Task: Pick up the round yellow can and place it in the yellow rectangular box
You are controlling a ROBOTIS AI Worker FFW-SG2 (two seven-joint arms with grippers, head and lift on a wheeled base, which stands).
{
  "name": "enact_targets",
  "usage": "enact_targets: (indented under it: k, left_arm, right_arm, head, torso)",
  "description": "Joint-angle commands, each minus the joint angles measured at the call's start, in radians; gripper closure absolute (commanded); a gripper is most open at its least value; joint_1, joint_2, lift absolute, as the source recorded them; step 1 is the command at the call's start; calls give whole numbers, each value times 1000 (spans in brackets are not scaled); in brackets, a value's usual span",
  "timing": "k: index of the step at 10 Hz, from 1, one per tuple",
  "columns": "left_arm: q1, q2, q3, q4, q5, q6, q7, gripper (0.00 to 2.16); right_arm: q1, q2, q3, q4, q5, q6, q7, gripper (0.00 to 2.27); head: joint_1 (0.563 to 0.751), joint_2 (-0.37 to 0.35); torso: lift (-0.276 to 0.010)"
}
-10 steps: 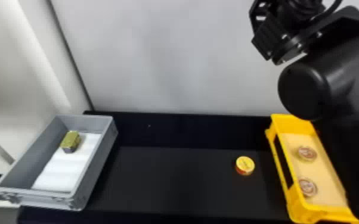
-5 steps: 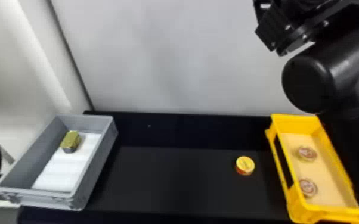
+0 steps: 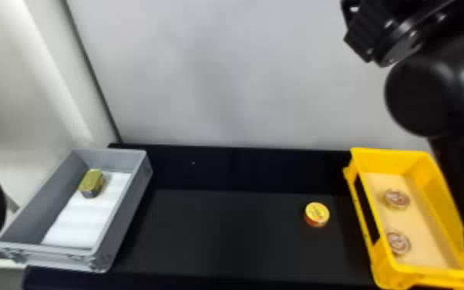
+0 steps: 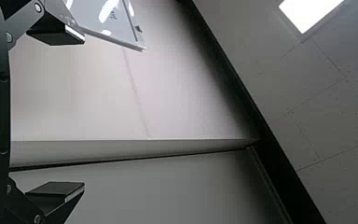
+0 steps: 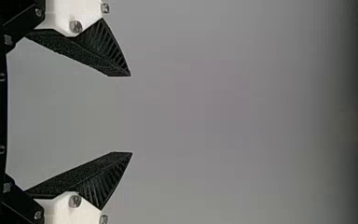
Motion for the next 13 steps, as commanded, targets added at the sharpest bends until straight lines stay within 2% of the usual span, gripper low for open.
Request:
enact_targets:
  k: [1, 2, 3, 5, 6, 8, 10, 11, 12, 13]
  left_arm:
    - [20, -29, 16, -19, 19, 55, -13, 163]
    - [26, -32, 23, -25, 21, 74, -17, 163]
    - [30, -37, 23, -27, 24, 88, -21, 163]
    - [50, -54, 29, -30, 31, 92, -23, 163]
    - [50, -51, 26, -31, 33, 98, -24, 163]
    - [49, -49, 21, -31, 37, 98, -26, 163]
    - [47, -47, 13, -28, 40, 98, -27, 163]
    - [43, -46, 4, -24, 42, 98, -27, 163]
    - [41, -46, 0, -19, 45, 98, -29, 163]
    - [40, -47, -7, -16, 47, 98, -30, 163]
  right_arm:
    - [-49, 96, -175, -87, -62, 602, -49, 194]
    - [-72, 108, -226, -82, -92, 770, -68, 206]
    - [-69, 100, -269, -73, -124, 884, -77, 229]
    - [23, 80, -333, -13, -190, 924, -85, 248]
    - [71, 80, -367, 36, -197, 945, -86, 245]
    - [151, 45, -378, 164, -276, 889, -85, 231]
    - [191, -23, -275, 336, -388, 743, -71, 229]
    - [186, -30, -228, 413, -332, 712, 17, 217]
    - [186, -26, -214, 511, -262, 643, 212, 217]
    - [186, -24, -171, 545, -240, 600, 221, 214]
  head:
    - [694, 54]
    - [694, 54]
    - [694, 54]
    - [694, 54]
    - [694, 54]
    - [694, 54]
    - [694, 54]
    - [694, 54]
    - [694, 54]
    - [694, 54]
  torso:
    - [-3]
    - [-3]
    - [-3]
    - [-3]
    - [-3]
    - [-3]
    - [-3]
    - [-3]
    - [-3]
    - [-3]
